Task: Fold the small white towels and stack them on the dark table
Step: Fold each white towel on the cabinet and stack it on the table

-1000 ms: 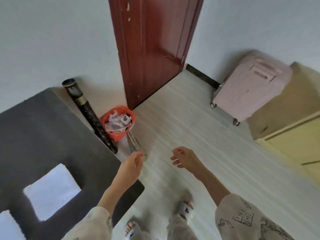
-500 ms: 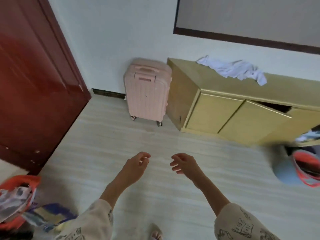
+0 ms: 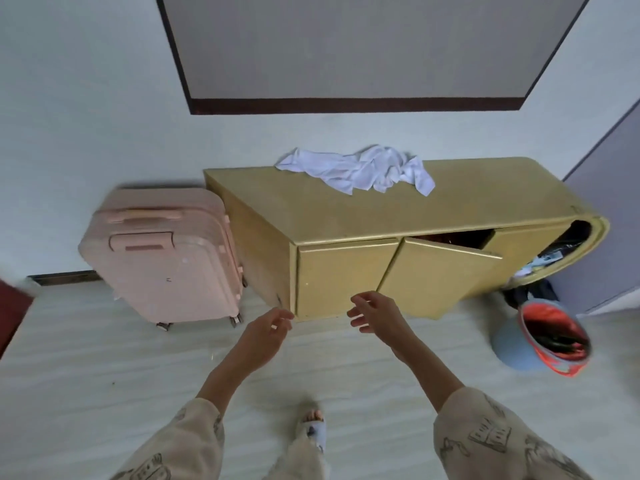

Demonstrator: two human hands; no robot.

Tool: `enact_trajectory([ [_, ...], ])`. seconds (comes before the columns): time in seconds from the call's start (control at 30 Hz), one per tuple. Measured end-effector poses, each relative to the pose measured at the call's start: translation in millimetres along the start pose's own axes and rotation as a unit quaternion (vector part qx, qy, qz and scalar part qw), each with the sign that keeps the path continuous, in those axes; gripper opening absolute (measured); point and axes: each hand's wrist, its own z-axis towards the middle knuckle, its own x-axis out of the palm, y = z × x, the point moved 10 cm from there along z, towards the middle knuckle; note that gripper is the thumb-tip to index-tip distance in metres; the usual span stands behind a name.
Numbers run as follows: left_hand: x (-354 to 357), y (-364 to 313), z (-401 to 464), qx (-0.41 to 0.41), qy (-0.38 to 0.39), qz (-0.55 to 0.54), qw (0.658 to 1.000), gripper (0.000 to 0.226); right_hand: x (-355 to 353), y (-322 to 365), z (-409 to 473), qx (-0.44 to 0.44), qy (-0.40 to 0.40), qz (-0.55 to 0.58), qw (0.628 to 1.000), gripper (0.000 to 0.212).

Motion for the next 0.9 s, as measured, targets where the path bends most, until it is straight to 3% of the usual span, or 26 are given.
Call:
enact_trajectory([
  [0.33, 25.4, -52.6, 214.6, -0.016, 0.069, 0.031, 0.997, 0.025, -96.1, 34.7, 186.8, 0.06, -0.058, 0.011, 0.996, 0.014],
  [0.43, 41.2, -49.5, 267.7, -0.046, 0.084, 0.042, 0.995, 0.028, -103.3, 31.2, 248.0, 0.077, -0.037, -0.024, 0.996, 0.014],
  [0.57, 57.5, -58.7, 354.4, -0.068, 0.095, 0.065, 0.991, 0.041, -115.1, 35.9, 344.6, 0.061, -0.002, -0.123, 0.991, 0.032],
  [0.73, 58.7, -75.8, 460.2, -0.076, 0.033, 0.091, 0.992, 0.035, -108.8, 42.6, 448.6, 0.022, 0.119, -0.305, 0.945, 0.053],
  [0.9, 84.6, -73.4, 537.4, -0.041, 0.065, 0.236, 0.969, 0.046, -112.5, 24.9, 514.8, 0.028, 0.166, -0.463, 0.87, 0.062],
])
